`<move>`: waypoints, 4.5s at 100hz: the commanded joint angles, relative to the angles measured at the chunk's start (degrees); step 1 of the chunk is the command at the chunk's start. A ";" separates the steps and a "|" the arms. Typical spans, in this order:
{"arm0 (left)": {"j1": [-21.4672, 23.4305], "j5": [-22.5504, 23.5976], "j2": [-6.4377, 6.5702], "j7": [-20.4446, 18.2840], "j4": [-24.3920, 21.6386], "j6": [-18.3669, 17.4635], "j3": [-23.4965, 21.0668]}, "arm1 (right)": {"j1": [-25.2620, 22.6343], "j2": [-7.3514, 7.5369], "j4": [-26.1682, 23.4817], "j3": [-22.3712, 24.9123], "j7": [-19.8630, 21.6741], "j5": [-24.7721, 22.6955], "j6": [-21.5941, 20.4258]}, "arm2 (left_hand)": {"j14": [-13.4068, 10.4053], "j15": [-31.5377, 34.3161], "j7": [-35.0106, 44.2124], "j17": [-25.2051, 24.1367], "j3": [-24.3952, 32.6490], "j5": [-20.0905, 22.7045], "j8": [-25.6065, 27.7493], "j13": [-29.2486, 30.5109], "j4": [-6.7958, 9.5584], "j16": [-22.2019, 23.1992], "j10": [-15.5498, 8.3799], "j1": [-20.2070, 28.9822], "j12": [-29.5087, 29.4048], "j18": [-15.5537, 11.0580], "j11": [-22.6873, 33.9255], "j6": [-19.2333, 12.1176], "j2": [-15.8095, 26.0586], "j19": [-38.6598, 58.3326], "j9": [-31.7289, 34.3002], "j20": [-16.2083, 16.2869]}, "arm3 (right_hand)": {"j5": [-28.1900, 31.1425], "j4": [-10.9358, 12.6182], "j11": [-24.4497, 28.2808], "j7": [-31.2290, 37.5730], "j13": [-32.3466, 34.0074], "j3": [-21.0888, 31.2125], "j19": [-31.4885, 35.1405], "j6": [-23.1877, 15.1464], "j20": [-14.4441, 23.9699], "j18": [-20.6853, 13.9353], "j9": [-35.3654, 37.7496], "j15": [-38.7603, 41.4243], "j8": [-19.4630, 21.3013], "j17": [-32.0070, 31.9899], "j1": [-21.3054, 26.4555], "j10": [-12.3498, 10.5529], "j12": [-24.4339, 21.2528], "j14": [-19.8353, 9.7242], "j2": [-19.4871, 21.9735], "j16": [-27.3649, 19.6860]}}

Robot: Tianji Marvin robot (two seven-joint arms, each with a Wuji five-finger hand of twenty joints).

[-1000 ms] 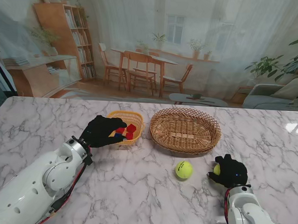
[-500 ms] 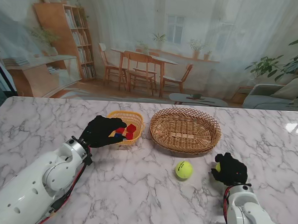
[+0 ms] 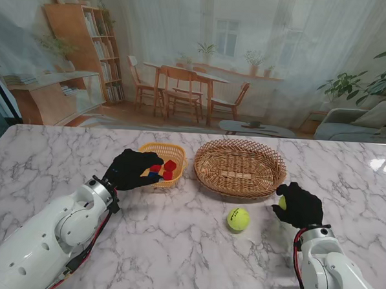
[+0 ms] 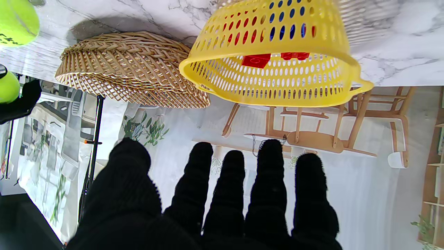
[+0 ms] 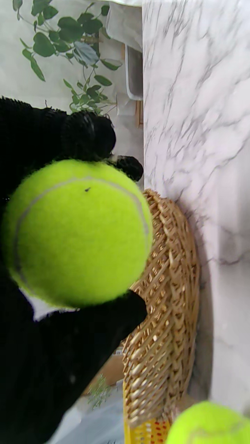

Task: Sort the blocks and the balls into two baskets

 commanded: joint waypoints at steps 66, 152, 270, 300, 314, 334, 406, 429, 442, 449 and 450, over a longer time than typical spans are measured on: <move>-0.14 0.07 -0.02 -0.35 0.41 -0.04 0.04 | 15.71 0.79 2.56 -7.46 9.12 3.38 -3.49 | 0.17 -0.97 -0.50 -0.94 -1.10 -0.26 0.02 -1.72 -0.39 -0.20 0.59 -0.28 -0.41 0.71 -1.35 -0.43 2.89 -1.40 -2.22 0.68 | -0.32 1.20 0.88 1.22 2.58 5.96 0.17 0.56 -0.91 -2.27 0.54 5.21 -1.00 0.47 8.23 0.41 0.33 -3.82 1.52 0.59; -0.17 0.14 -0.02 -0.16 0.55 -0.15 0.02 | 30.76 0.41 15.48 -19.49 12.84 8.92 -0.02 | 0.27 -0.91 -0.44 -0.94 -1.09 -0.19 0.03 -1.81 -0.39 -0.19 0.69 -0.23 -0.41 0.59 -1.34 -0.38 2.88 -1.42 -2.34 0.60 | -1.55 1.58 -0.02 1.08 -0.39 4.98 -5.90 -1.18 -1.05 0.26 -1.49 -1.33 -0.67 -4.90 6.93 -0.95 0.26 -3.70 2.93 -2.14; -0.35 0.35 0.08 -0.69 0.58 0.08 0.38 | 19.99 1.26 -1.43 -13.14 18.25 5.93 -4.30 | 0.26 -0.99 -0.44 -1.05 -1.14 -0.05 0.02 -1.81 -0.41 -0.29 0.65 -0.36 -0.44 0.74 -1.42 -0.47 2.92 -1.54 -2.07 0.55 | -5.84 7.94 -14.47 -16.84 -15.25 -15.53 -26.39 -2.30 -12.37 14.41 -8.87 -33.03 2.67 -31.38 -9.49 -0.42 -11.83 1.20 11.24 -18.47; -0.59 0.29 0.08 -0.82 0.69 0.15 0.66 | 11.92 1.72 -8.49 -10.97 17.93 2.85 -9.20 | 0.29 -1.00 -0.88 -1.04 -1.12 -0.72 -0.21 -1.83 -0.40 -0.29 0.57 -0.36 -0.41 0.66 -1.38 -0.28 2.96 -1.58 -2.11 0.55 | -5.13 8.27 -16.18 -18.03 -14.36 -18.25 -26.54 -2.60 -12.01 15.19 -7.16 -33.59 3.00 -31.10 -9.39 -0.56 -11.78 1.53 11.93 -18.16; -0.56 0.37 0.09 -0.82 0.67 0.30 0.60 | 8.52 1.82 -9.98 -10.47 16.59 1.19 -10.04 | 0.27 -0.99 -0.83 -1.07 -1.06 -0.64 -0.19 -1.81 -0.38 -0.29 0.59 -0.26 -0.42 0.65 -1.37 -0.27 2.99 -1.59 -2.09 0.55 | -4.80 8.32 -16.57 -18.32 -14.13 -19.06 -26.77 -2.63 -12.02 15.37 -6.83 -34.10 3.07 -31.05 -9.32 -0.47 -11.68 1.56 12.10 -18.28; -0.40 0.67 0.09 -0.60 0.57 0.58 0.33 | 4.64 1.97 -10.28 -10.68 14.85 -0.78 -9.43 | 0.30 -0.98 -0.80 -1.08 -1.09 -0.57 -0.18 -1.80 -0.40 -0.29 0.65 -0.29 -0.42 0.67 -1.39 -0.22 3.00 -1.59 -2.10 0.57 | -4.37 8.43 -16.86 -18.51 -13.50 -19.87 -26.79 -2.58 -11.93 15.33 -6.32 -33.96 3.24 -30.90 -9.01 -0.40 -11.43 1.62 12.22 -18.04; -0.68 1.65 0.29 -0.76 0.80 0.63 0.55 | 0.32 2.30 -8.30 -12.98 11.21 -5.06 -5.03 | 0.47 -0.98 -0.81 -1.04 -1.13 -0.61 -0.19 -1.95 -0.41 -0.31 0.72 -0.36 -0.45 0.10 -1.42 -0.24 3.02 -1.90 -2.14 0.37 | -3.41 8.62 -16.53 -18.37 -12.32 -20.60 -25.76 -2.72 -11.43 14.89 -5.02 -31.65 3.70 -29.98 -8.81 -0.57 -10.36 1.34 12.37 -16.48; -0.74 1.79 0.31 -0.79 0.87 0.67 0.62 | 1.35 2.41 -6.69 -13.91 11.48 -5.42 -3.71 | 0.46 -0.97 -0.79 -1.01 -1.12 -0.52 -0.19 -1.98 -0.41 -0.32 0.74 -0.28 -0.46 0.08 -1.43 -0.20 3.03 -2.05 -2.09 0.25 | -3.34 8.60 -16.46 -18.29 -12.34 -20.53 -25.16 -2.85 -11.12 14.36 -5.40 -31.36 3.79 -29.66 -8.92 -0.48 -10.27 1.31 11.96 -16.34; -0.80 1.78 0.32 -0.89 0.90 0.73 0.72 | 2.41 2.57 -5.33 -14.65 11.59 -6.23 -3.10 | 0.42 -0.99 -0.77 -1.04 -1.09 -0.49 -0.18 -1.99 -0.41 -0.34 0.68 -0.34 -0.46 0.26 -1.44 -0.30 3.00 -2.08 -2.07 0.22 | -3.31 8.59 -16.66 -18.26 -12.55 -20.35 -24.83 -2.94 -10.90 14.13 -5.98 -31.20 3.82 -29.60 -9.05 -0.38 -10.33 1.19 11.32 -16.24; -0.83 1.81 0.34 -1.00 0.89 0.76 0.74 | 3.17 2.61 -4.43 -15.08 11.59 -6.17 -2.99 | 0.37 -1.01 -0.78 -1.06 -1.13 -0.49 -0.18 -1.94 -0.42 -0.36 0.77 -0.40 -0.47 0.27 -1.46 -0.28 2.99 -2.11 -2.03 0.21 | -3.32 8.60 -16.71 -18.21 -12.67 -20.07 -24.57 -3.04 -10.74 13.74 -6.55 -31.05 3.86 -29.52 -9.06 -0.49 -10.35 0.98 10.25 -16.16; -0.83 1.81 0.34 -1.02 0.88 0.77 0.75 | 3.28 2.62 -4.32 -15.15 11.61 -6.15 -2.96 | 0.38 -1.01 -0.77 -1.07 -1.10 -0.47 -0.18 -1.94 -0.41 -0.37 0.74 -0.36 -0.48 0.30 -1.48 -0.31 3.01 -2.11 -2.05 0.21 | -3.35 8.60 -16.71 -18.21 -12.69 -20.03 -24.52 -3.00 -10.71 13.70 -6.61 -31.02 3.86 -29.48 -9.08 -0.47 -10.36 0.96 10.07 -16.15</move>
